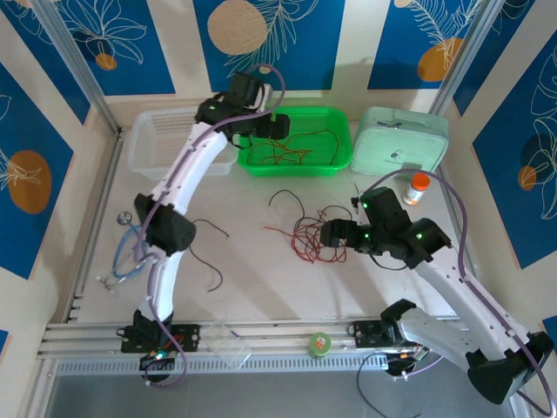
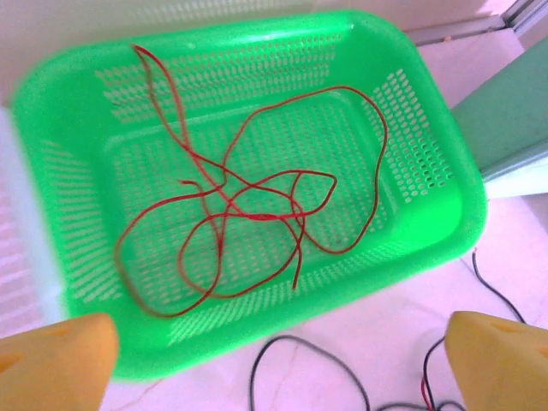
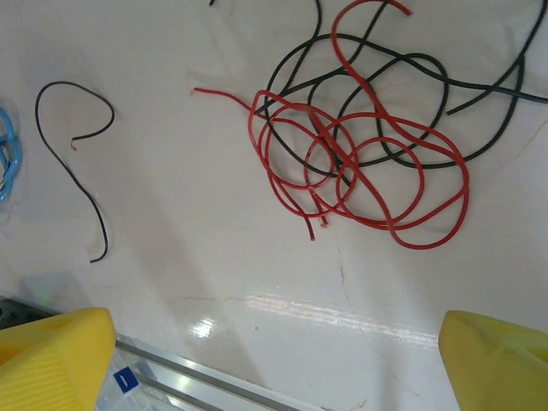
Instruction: Untangle the cables
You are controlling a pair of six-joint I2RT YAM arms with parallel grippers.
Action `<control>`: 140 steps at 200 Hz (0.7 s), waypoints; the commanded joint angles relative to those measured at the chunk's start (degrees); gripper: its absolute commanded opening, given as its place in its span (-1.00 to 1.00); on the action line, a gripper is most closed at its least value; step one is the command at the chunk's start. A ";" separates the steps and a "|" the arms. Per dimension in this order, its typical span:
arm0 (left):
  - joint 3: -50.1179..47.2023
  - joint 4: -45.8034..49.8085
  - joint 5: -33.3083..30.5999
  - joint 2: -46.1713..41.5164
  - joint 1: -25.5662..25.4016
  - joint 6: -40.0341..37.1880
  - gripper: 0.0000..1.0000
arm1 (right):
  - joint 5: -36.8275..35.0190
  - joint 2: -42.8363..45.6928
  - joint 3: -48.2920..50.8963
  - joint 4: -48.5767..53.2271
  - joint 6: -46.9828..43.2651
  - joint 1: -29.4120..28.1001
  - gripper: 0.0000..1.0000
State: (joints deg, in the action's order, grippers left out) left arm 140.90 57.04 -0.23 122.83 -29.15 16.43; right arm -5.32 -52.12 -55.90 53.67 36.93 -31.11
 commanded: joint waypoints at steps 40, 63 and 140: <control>-41.46 6.73 -11.11 -31.07 4.61 7.71 0.98 | -1.23 -3.89 -4.44 -0.17 -0.92 -3.87 0.94; -56.89 2.97 -7.92 -39.01 9.91 10.38 0.91 | -0.74 -4.73 -4.94 -0.79 -1.85 -4.17 0.93; -79.89 -11.04 -5.79 -34.33 16.40 14.30 0.57 | -1.09 -3.84 -4.03 -0.31 -3.18 -4.13 0.93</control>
State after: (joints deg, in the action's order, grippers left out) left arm 62.98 52.25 -6.02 85.52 -13.43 28.49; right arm -6.02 -57.17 -59.18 53.21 34.70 -34.92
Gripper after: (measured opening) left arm 0.811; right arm 0.967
